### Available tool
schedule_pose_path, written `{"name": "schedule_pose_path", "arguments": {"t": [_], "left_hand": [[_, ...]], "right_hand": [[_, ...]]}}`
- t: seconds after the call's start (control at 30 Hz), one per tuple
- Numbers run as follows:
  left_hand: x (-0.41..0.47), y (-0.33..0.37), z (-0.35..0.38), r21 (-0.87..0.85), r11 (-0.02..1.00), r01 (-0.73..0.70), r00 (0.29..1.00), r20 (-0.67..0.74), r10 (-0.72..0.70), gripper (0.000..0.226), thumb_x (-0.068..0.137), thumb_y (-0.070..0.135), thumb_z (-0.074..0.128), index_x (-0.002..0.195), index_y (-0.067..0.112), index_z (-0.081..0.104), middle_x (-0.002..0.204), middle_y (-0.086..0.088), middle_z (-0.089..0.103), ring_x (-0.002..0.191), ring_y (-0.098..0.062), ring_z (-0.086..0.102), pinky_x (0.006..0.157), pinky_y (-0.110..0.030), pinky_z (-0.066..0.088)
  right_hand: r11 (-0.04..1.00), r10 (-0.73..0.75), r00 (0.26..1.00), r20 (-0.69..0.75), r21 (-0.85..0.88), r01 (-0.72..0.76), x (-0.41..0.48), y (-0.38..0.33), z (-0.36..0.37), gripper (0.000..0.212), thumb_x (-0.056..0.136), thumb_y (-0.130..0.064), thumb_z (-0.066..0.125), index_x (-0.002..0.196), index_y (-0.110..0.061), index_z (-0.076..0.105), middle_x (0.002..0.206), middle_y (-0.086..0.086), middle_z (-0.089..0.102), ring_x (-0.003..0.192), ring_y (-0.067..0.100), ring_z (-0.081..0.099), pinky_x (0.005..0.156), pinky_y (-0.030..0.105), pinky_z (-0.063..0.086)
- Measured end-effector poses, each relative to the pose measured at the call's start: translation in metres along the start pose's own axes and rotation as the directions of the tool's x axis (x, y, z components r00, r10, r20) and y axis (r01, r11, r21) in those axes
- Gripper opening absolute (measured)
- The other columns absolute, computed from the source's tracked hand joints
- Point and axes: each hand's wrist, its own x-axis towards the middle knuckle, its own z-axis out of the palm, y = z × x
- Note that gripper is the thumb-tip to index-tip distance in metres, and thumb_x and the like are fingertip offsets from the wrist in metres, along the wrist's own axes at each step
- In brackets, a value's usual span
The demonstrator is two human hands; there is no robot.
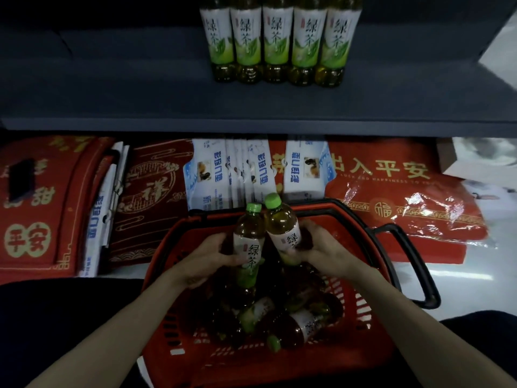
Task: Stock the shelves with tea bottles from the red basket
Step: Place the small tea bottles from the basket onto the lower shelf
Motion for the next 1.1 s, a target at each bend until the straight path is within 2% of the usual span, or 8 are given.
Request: {"name": "schedule_pose_path", "arguments": {"t": [0.1, 0.2, 0.37, 0.53, 0.7, 0.87, 0.97, 1.1], "left_hand": [[0.003, 0.008, 0.009, -0.097, 0.994, -0.057, 0.998, -0.033, 0.054, 0.059, 0.086, 0.008, 0.077, 0.142, 0.016, 0.056, 0.134, -0.007, 0.071, 0.124, -0.024, 0.069, 0.099, -0.041, 0.059], [0.008, 0.013, 0.017, -0.218, 0.972, -0.092, 0.994, -0.080, 0.076, 0.057, 0.087, 0.008, 0.073, 0.141, 0.017, 0.056, 0.128, -0.005, 0.075, 0.118, -0.022, 0.072, 0.088, -0.035, 0.062], [0.019, 0.016, 0.027, -0.304, 0.941, -0.149, 0.984, -0.135, 0.112, 0.062, 0.083, 0.014, 0.077, 0.142, 0.013, 0.058, 0.130, -0.013, 0.073, 0.122, -0.033, 0.069, 0.100, -0.047, 0.055], [0.027, 0.021, 0.032, -0.274, 0.936, -0.220, 0.964, -0.211, 0.165, 0.070, 0.080, 0.009, 0.086, 0.143, 0.017, 0.057, 0.133, -0.005, 0.072, 0.125, -0.025, 0.068, 0.102, -0.045, 0.057], [0.029, 0.030, 0.036, -0.286, 0.927, -0.242, 0.954, -0.242, 0.174, 0.065, 0.075, 0.010, 0.082, 0.137, 0.019, 0.065, 0.128, -0.001, 0.075, 0.121, -0.019, 0.070, 0.091, -0.033, 0.061], [0.031, 0.039, 0.038, -0.251, 0.928, -0.273, 0.942, -0.267, 0.205, 0.064, 0.073, 0.012, 0.086, 0.134, 0.016, 0.068, 0.129, -0.002, 0.075, 0.123, -0.020, 0.069, 0.093, -0.035, 0.061], [0.036, 0.050, 0.040, -0.226, 0.924, -0.308, 0.933, -0.262, 0.247, 0.064, 0.073, 0.012, 0.093, 0.132, 0.012, 0.068, 0.129, -0.007, 0.074, 0.125, -0.026, 0.068, 0.104, -0.050, 0.055], [0.042, 0.078, 0.042, -0.123, 0.917, -0.378, 0.897, -0.293, 0.331, 0.062, 0.068, 0.029, 0.092, 0.126, 0.018, 0.072, 0.127, -0.001, 0.075, 0.130, -0.023, 0.064, 0.107, -0.054, 0.052]], "right_hand": [[0.994, -0.024, 0.998, -0.062, 0.105, 0.031, -0.004, -0.022, 0.000, 0.055, 0.089, -0.023, 0.081, 0.134, -0.017, 0.050, 0.122, -0.006, 0.068, 0.114, 0.007, 0.064, 0.094, 0.025, 0.055], [0.972, 0.005, 0.997, -0.081, 0.237, 0.015, -0.007, -0.035, 0.005, 0.044, 0.092, -0.021, 0.078, 0.129, -0.019, 0.053, 0.120, -0.003, 0.070, 0.111, 0.008, 0.068, 0.087, 0.022, 0.057], [0.925, 0.066, 0.990, -0.124, 0.379, -0.014, -0.006, -0.047, 0.007, 0.027, 0.094, -0.020, 0.076, 0.116, -0.023, 0.062, 0.110, -0.005, 0.077, 0.101, 0.005, 0.074, 0.080, 0.017, 0.058], [0.912, 0.126, 0.979, -0.159, 0.406, -0.051, -0.003, -0.050, 0.005, 0.047, 0.090, -0.029, 0.081, 0.129, -0.018, 0.057, 0.113, -0.007, 0.076, 0.100, 0.000, 0.073, 0.079, 0.015, 0.057], [0.889, 0.162, 0.970, -0.180, 0.454, -0.064, -0.004, -0.054, 0.003, 0.045, 0.090, -0.026, 0.080, 0.128, -0.014, 0.059, 0.108, -0.006, 0.076, 0.089, 0.000, 0.075, 0.070, 0.012, 0.055], [0.877, 0.142, 0.961, -0.237, 0.480, -0.012, -0.010, -0.060, -0.002, 0.048, 0.088, -0.029, 0.082, 0.129, -0.017, 0.059, 0.110, -0.006, 0.077, 0.097, 0.002, 0.075, 0.094, 0.029, 0.059], [0.867, 0.108, 0.957, -0.269, 0.496, 0.041, -0.012, -0.066, -0.011, 0.046, 0.089, -0.026, 0.081, 0.129, -0.017, 0.060, 0.108, -0.009, 0.078, 0.099, 0.003, 0.074, 0.095, 0.030, 0.058], [0.869, 0.072, 0.937, -0.341, 0.483, 0.109, -0.010, -0.079, -0.032, 0.044, 0.087, -0.026, 0.083, 0.125, -0.020, 0.061, 0.109, -0.004, 0.077, 0.104, 0.008, 0.073, 0.098, 0.038, 0.058]]}}
